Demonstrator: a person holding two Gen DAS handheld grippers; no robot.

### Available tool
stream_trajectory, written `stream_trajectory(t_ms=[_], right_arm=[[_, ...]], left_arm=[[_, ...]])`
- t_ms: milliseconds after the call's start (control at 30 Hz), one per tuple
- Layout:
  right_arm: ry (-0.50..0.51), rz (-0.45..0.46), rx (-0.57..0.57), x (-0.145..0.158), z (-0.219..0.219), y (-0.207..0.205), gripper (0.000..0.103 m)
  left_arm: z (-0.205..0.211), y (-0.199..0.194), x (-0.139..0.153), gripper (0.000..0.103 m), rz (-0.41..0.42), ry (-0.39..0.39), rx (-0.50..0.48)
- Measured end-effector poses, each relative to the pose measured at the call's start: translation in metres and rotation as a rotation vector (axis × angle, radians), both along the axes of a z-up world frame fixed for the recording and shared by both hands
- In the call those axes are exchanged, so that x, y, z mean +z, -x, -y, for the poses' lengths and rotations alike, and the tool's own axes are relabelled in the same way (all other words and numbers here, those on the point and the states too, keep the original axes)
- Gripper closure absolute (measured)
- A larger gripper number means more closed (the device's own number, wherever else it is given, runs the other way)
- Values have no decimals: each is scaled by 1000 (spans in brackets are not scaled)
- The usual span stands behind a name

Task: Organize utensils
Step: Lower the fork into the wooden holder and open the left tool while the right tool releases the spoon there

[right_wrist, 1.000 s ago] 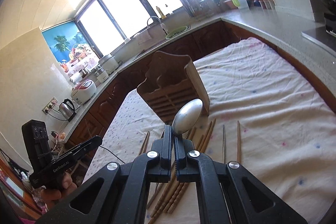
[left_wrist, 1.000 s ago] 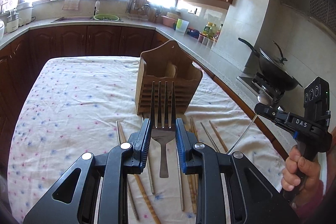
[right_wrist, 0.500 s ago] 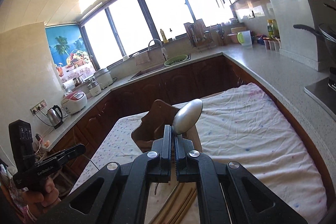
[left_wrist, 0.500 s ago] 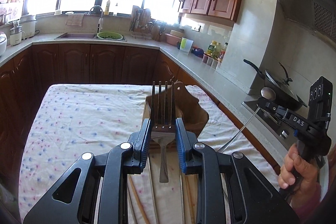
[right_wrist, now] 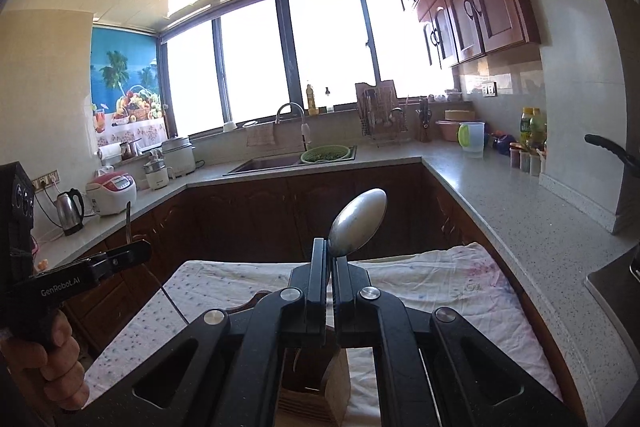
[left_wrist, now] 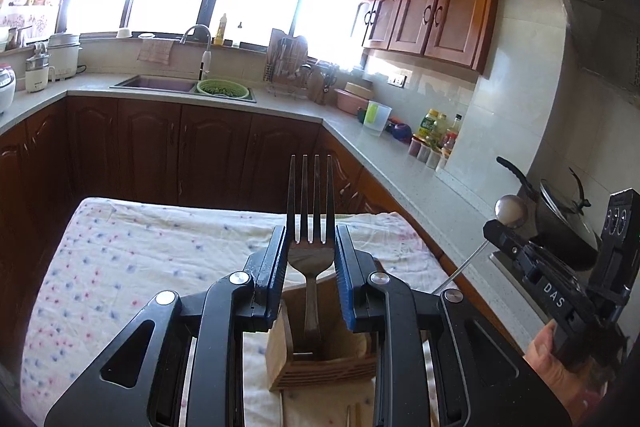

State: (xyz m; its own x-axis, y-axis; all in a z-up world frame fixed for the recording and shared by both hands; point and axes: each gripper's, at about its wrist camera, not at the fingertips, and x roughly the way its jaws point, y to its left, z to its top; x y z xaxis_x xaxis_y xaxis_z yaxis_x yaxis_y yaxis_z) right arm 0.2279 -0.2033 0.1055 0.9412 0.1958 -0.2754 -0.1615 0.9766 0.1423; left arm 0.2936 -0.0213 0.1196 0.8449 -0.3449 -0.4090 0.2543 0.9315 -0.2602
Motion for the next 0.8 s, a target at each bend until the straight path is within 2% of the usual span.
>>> stream_trajectory(t_ms=[167, 433, 533, 633, 800], right_arm=[[23, -55, 11, -36, -6, -21, 101], [34, -129, 56, -72, -8, -38, 101], [43, -163, 71, -81, -11, -42, 101], [33, -160, 76, -83, -8, -40, 101], [27, -169, 78, -81, -6, -41, 101]], left_arm=[[6, -13, -31, 82, -23, -23, 17], [19, -19, -69, 81, -88, -53, -10], [28, -16, -73, 81, -82, -80, -19], [33, -14, -73, 82, -74, -99, -15], [28, -17, -71, 81, -92, -70, -22]])
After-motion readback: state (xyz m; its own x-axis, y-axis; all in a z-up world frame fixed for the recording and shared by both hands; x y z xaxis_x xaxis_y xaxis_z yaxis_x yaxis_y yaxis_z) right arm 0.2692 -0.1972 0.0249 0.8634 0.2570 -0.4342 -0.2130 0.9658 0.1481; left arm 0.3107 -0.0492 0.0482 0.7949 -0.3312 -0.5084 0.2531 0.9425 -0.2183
